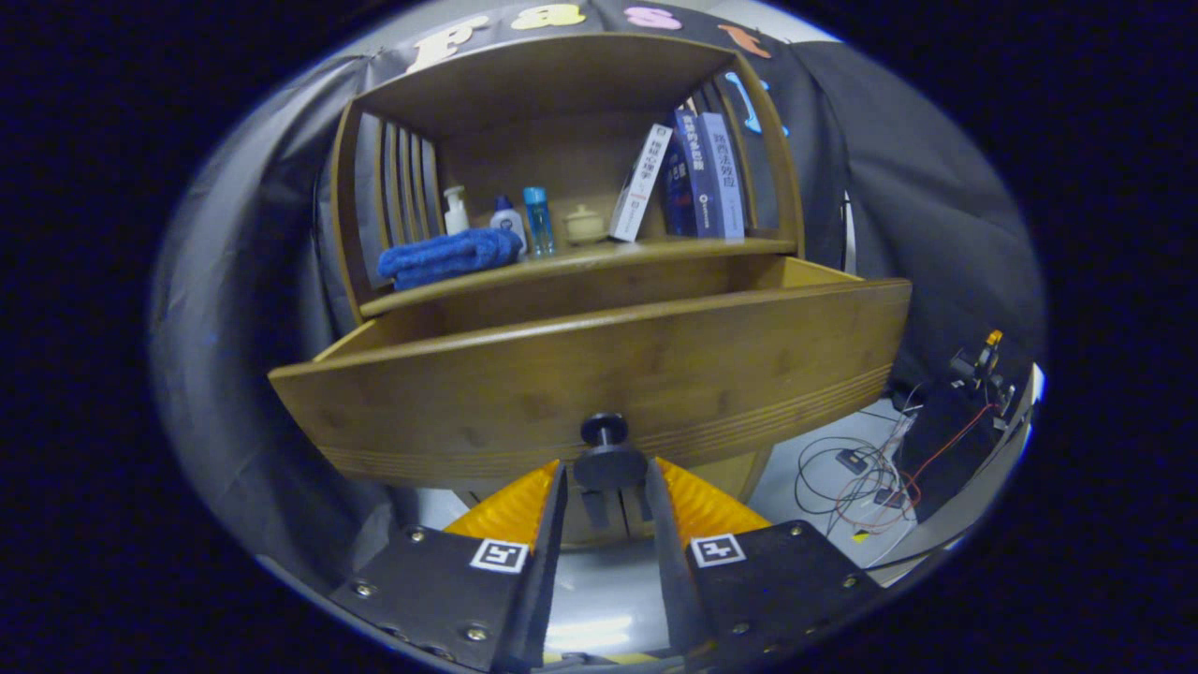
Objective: Pull open the drawer, take out the items inside it, and place them on the countertop above the cabinet.
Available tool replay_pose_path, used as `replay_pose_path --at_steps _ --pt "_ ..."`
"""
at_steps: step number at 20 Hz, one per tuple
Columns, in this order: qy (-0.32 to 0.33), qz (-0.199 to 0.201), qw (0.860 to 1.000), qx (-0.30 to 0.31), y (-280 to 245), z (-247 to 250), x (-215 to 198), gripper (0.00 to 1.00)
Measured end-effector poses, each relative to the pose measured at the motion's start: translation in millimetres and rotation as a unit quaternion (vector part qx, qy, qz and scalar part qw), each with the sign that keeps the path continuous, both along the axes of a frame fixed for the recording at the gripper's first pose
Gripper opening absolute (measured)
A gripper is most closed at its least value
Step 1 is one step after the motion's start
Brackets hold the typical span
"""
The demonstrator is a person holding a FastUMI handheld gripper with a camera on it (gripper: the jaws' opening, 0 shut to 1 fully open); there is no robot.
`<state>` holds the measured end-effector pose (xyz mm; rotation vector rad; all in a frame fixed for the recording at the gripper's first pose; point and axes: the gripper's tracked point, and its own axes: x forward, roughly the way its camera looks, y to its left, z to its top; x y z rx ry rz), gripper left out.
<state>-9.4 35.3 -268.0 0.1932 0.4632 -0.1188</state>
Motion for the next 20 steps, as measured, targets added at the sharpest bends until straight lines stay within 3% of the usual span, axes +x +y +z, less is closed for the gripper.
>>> replay_pose_path --at_steps 6,10,15,20 --pt "-0.086 0.003 0.996 -0.018 -1 81 18 0.49" --pt "-0.103 0.013 0.994 -0.03 1 113 53 0.49" --pt "-0.094 0.037 0.995 -0.01 10 126 114 0.49" --pt "0.005 0.07 0.997 -0.026 20 90 151 0.49"
